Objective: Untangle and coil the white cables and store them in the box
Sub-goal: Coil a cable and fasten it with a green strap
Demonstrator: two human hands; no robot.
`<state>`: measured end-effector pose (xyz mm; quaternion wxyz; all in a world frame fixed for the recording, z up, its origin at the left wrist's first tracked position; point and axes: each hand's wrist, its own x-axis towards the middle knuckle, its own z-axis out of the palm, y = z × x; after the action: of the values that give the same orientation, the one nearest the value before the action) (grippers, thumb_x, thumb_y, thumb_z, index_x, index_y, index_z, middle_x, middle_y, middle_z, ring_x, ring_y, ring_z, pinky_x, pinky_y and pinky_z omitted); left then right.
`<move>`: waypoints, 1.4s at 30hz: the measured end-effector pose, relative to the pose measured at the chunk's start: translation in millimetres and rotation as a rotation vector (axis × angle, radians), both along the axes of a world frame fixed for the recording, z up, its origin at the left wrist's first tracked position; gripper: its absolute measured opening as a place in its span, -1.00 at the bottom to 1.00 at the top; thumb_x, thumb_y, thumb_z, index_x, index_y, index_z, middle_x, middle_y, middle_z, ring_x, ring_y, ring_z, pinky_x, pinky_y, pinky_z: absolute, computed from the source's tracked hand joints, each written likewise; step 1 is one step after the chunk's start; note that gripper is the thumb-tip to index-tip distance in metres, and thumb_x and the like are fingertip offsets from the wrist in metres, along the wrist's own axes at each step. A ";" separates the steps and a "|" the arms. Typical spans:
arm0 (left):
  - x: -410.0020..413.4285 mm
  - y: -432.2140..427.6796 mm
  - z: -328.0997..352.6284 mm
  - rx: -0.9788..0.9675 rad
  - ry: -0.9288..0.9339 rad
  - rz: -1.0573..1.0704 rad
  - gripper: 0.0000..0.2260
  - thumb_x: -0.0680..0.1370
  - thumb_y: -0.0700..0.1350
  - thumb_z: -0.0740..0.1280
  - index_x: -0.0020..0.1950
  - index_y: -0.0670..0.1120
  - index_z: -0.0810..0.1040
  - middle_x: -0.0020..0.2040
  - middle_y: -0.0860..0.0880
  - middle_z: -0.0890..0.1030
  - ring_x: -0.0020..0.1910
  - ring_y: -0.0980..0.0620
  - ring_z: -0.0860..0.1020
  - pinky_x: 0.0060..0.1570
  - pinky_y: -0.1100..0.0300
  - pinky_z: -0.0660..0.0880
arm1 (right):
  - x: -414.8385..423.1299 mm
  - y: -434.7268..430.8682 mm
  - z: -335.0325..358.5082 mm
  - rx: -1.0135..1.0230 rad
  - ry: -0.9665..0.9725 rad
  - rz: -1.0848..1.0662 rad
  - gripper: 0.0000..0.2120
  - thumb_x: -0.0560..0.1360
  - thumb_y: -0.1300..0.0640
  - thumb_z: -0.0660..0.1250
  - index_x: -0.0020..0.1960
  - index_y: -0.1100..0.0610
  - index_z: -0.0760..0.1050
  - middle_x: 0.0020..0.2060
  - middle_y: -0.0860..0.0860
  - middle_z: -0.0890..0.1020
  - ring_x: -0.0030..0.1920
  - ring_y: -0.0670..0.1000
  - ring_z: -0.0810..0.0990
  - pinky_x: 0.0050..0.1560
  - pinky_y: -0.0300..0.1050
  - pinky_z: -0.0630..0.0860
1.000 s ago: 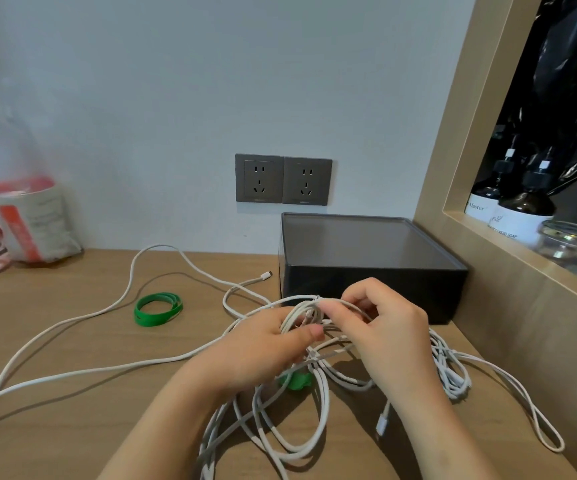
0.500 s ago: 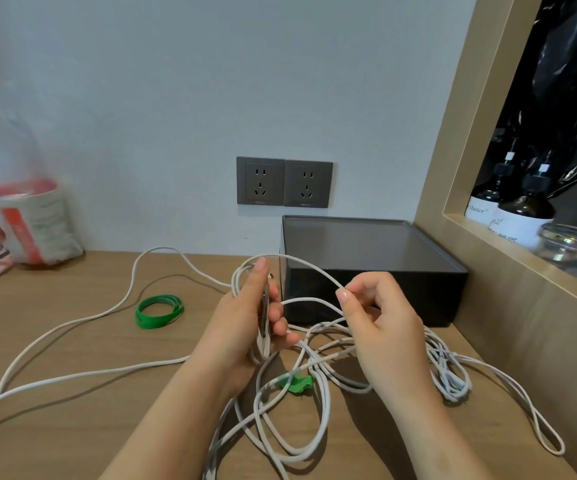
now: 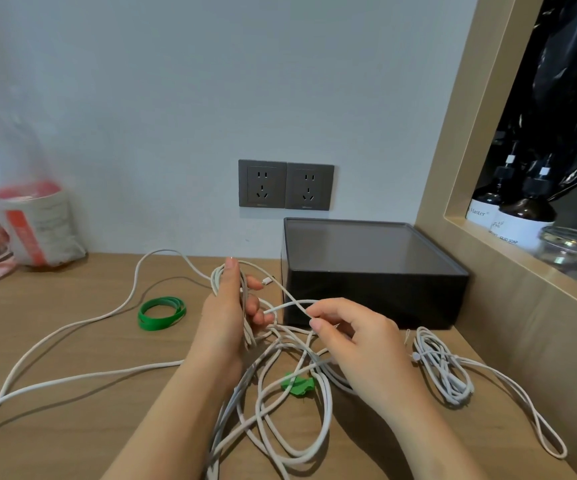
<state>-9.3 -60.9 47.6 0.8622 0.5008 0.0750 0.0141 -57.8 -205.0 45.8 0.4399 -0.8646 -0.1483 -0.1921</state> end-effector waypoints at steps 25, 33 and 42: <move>-3.6 0.8 4.5 0.117 -0.059 0.176 -0.58 0.55 0.16 0.21 0.16 -0.18 0.43 -0.29 -0.12 0.56 -0.34 -0.02 0.55 -0.32 0.14 0.49 | -7.5 2.5 8.8 0.071 0.161 0.170 -0.80 0.48 0.13 0.36 -0.20 -0.19 0.51 -0.31 -0.22 0.60 -0.22 -0.20 0.59 -0.25 -0.35 0.54; -13.4 -11.3 3.3 0.623 -0.208 0.058 -0.78 0.56 0.19 0.11 0.07 0.08 0.25 -0.10 0.11 0.42 -0.14 0.22 0.40 -0.24 0.30 0.32 | -9.2 9.8 12.6 0.270 0.291 0.286 -0.87 0.48 0.17 0.35 -0.13 -0.05 0.57 -0.39 -0.13 0.62 -0.36 -0.12 0.61 -0.28 -0.28 0.56; -11.3 -8.2 -12.1 0.561 -0.208 -0.277 -0.11 0.22 0.63 -0.11 0.28 0.05 0.31 0.09 0.06 0.51 0.08 0.18 0.50 -0.01 0.24 0.40 | -5.5 13.9 5.9 0.149 0.076 0.154 -0.73 0.46 0.12 0.39 -0.22 -0.27 0.51 -0.07 -0.35 0.49 -0.01 -0.28 0.50 -0.11 -0.43 0.48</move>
<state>-20.6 -69.1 35.5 0.6874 0.7201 -0.0889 -0.0323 -63.3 -191.1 51.6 0.5218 -0.8222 -0.1825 -0.1353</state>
